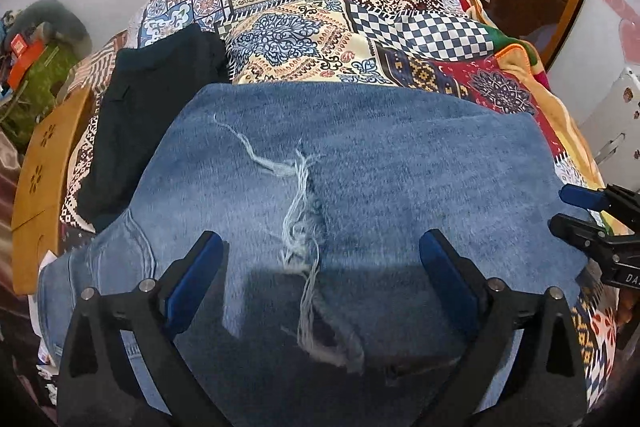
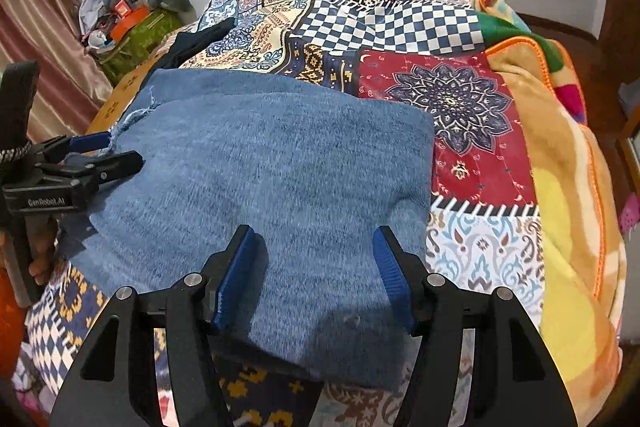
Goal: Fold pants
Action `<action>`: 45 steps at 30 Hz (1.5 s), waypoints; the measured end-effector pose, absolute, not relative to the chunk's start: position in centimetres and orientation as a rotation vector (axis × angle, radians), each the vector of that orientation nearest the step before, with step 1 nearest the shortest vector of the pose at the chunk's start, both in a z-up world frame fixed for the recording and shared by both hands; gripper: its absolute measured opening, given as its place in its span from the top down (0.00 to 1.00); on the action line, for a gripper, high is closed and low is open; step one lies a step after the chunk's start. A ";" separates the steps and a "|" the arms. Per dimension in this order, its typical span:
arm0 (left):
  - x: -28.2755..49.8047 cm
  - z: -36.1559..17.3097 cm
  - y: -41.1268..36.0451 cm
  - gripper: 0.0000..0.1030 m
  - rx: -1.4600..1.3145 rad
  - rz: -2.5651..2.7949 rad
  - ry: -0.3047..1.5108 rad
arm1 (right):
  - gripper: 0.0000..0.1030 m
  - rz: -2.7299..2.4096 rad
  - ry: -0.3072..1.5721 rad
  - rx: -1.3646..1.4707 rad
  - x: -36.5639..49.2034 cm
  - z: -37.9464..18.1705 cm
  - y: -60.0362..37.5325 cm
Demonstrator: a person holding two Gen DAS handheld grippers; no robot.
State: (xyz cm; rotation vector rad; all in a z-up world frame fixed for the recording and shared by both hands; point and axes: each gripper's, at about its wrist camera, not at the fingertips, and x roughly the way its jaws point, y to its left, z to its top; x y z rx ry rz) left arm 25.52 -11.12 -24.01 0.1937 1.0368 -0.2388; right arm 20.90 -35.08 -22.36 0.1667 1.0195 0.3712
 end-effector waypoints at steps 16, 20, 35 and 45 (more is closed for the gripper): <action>20.8 -20.3 -6.2 0.03 0.153 -0.125 0.934 | 0.34 0.270 1.008 0.088 19.4 -19.2 -34.2; 20.0 -18.6 -2.4 0.03 0.107 -0.036 0.888 | 0.33 0.281 0.934 0.056 19.3 -16.9 -33.0; 15.9 -22.4 15.5 0.03 -0.271 0.180 1.025 | 0.23 0.480 0.844 0.036 21.5 -15.3 -24.0; 14.8 -30.9 18.7 0.03 -0.656 -0.007 1.255 | 0.22 0.465 1.026 0.017 23.1 -19.9 -22.9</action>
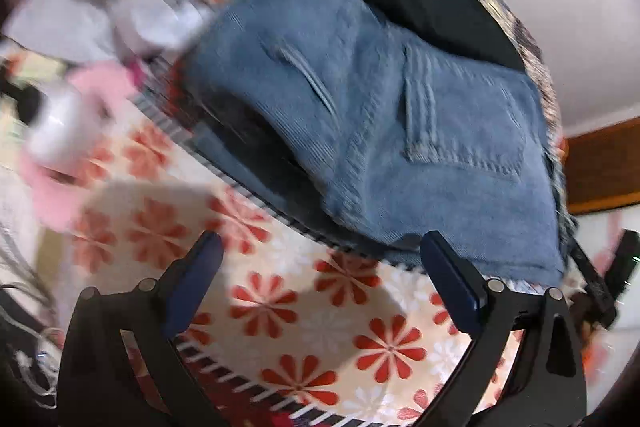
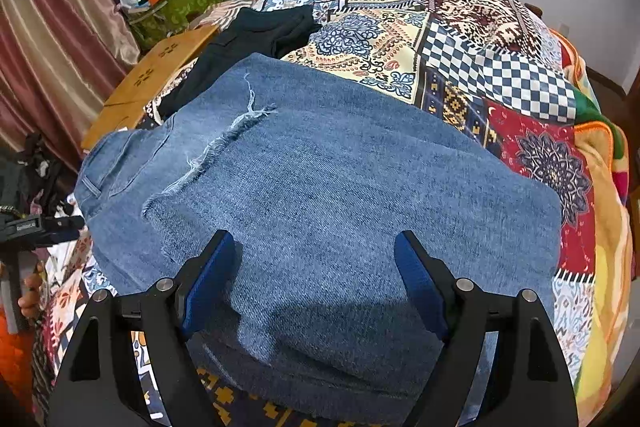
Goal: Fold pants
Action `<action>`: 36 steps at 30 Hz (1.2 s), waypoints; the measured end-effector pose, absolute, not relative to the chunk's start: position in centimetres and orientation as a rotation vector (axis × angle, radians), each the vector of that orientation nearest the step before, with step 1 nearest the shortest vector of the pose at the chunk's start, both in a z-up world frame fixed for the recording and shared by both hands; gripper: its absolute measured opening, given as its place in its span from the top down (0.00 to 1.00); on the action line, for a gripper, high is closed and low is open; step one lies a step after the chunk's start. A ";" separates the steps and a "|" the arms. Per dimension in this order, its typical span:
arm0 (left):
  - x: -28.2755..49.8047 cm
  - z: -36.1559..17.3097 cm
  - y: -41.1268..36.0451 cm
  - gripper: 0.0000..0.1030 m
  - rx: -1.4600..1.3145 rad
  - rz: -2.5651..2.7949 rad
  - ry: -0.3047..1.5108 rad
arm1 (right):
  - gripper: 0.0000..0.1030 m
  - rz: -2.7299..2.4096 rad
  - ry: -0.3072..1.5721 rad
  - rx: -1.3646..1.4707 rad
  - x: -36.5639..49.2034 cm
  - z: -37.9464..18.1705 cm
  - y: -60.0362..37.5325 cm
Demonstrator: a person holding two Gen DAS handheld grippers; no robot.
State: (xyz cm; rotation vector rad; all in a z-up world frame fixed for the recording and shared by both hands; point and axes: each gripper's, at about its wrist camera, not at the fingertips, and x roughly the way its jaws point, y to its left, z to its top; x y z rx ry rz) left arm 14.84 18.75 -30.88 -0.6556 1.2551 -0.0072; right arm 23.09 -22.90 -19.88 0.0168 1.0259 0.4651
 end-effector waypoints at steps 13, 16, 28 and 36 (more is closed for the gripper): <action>19.1 -32.9 18.2 0.03 -0.826 -0.064 1.249 | 0.21 0.475 1.034 0.042 23.2 -20.1 -22.9; 19.0 -32.5 18.6 0.22 -0.827 -0.003 1.212 | 0.21 0.477 1.035 0.049 23.2 -20.1 -23.0; 17.6 -29.4 17.7 0.26 -0.732 -0.014 1.011 | 0.20 0.486 1.040 0.070 23.4 -20.2 -23.2; 21.2 -32.4 19.1 0.33 -0.798 0.002 1.095 | 0.20 0.488 1.038 0.073 23.3 -20.3 -23.2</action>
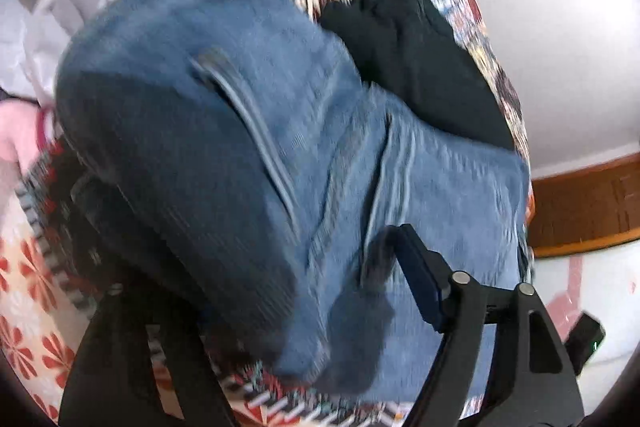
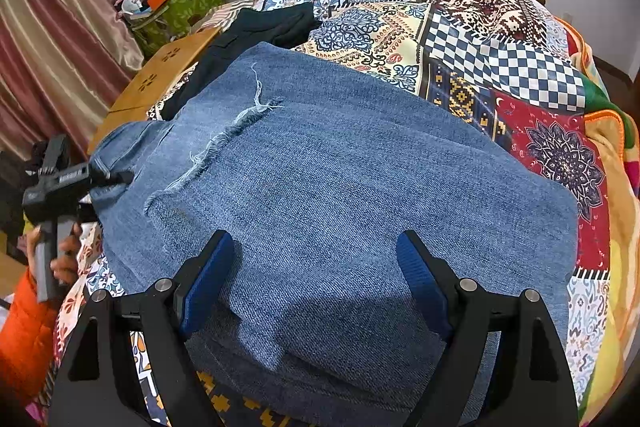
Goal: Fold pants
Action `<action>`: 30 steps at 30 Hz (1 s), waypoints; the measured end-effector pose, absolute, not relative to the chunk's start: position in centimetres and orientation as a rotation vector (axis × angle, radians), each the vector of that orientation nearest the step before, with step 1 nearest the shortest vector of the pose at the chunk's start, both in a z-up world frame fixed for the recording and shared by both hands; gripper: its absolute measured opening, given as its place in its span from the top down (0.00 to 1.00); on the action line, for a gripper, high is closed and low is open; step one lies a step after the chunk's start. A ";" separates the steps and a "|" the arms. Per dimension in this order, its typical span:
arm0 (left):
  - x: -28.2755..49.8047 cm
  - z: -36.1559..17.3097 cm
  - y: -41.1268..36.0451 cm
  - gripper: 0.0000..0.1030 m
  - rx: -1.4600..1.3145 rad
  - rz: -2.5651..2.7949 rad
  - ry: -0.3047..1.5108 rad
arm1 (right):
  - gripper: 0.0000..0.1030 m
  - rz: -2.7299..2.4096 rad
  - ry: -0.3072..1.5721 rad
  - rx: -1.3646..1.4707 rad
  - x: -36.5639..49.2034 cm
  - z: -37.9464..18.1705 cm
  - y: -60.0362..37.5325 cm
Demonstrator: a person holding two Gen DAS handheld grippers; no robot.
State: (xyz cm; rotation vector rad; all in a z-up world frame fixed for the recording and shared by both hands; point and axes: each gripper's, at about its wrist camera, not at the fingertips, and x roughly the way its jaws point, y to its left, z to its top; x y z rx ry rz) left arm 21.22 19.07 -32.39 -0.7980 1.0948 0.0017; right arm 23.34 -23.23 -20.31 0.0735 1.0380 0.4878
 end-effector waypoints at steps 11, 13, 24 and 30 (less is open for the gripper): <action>20.7 -26.5 16.9 0.72 -0.470 0.167 0.945 | 0.22 0.482 1.035 0.079 23.2 -20.1 -23.4; 20.2 -23.8 15.7 0.72 -0.373 0.179 0.887 | 0.22 0.477 1.029 0.087 23.0 -19.8 -23.7; 18.3 -10.8 8.0 0.73 -0.093 0.081 0.645 | 0.22 0.366 0.969 0.201 20.5 -18.2 -30.8; 18.1 -6.4 0.4 0.74 0.033 -0.004 0.538 | 0.22 0.235 0.961 0.249 18.5 -19.5 -36.6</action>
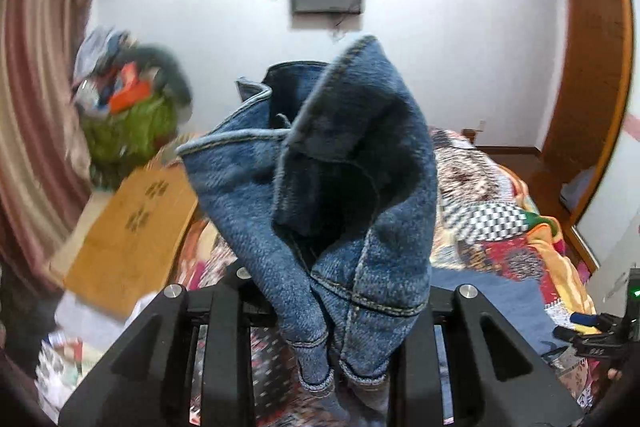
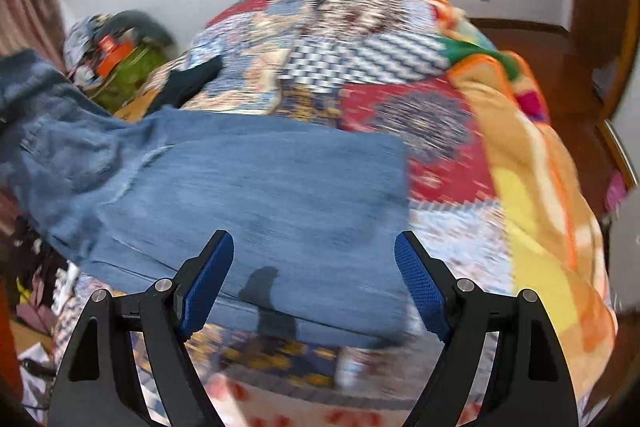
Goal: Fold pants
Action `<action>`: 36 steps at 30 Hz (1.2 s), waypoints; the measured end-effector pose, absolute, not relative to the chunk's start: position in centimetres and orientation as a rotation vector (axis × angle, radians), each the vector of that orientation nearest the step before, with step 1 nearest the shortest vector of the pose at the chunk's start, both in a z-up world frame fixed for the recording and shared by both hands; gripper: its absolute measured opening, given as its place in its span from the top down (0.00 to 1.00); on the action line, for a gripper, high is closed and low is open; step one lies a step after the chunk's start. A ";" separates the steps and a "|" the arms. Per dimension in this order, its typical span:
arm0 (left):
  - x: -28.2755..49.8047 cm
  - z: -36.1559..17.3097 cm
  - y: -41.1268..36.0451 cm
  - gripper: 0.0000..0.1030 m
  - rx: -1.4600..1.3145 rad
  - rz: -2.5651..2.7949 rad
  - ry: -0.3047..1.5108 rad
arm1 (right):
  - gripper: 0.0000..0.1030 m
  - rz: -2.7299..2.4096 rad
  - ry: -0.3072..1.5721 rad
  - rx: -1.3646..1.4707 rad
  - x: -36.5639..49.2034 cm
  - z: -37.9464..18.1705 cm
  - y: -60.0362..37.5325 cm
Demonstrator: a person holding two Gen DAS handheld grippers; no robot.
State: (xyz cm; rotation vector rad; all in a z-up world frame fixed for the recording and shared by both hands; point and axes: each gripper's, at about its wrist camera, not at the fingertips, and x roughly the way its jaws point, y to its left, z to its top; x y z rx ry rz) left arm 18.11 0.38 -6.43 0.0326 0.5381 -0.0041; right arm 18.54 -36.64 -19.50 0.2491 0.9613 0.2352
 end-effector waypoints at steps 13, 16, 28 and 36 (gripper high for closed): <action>21.4 -7.8 -15.0 0.79 0.114 -0.304 0.616 | 0.22 0.258 1.029 0.358 18.8 -23.8 -39.2; 22.1 -9.6 -17.5 0.79 0.134 -0.353 0.667 | 0.22 0.270 1.022 0.361 18.6 -23.9 -39.3; 23.5 -18.7 -23.6 0.79 0.214 -0.470 0.955 | 0.22 0.274 1.014 0.351 16.9 -23.7 -39.9; 22.4 -20.8 -25.9 0.78 0.355 -0.455 0.963 | 0.22 0.256 1.019 0.315 14.5 -22.6 -40.0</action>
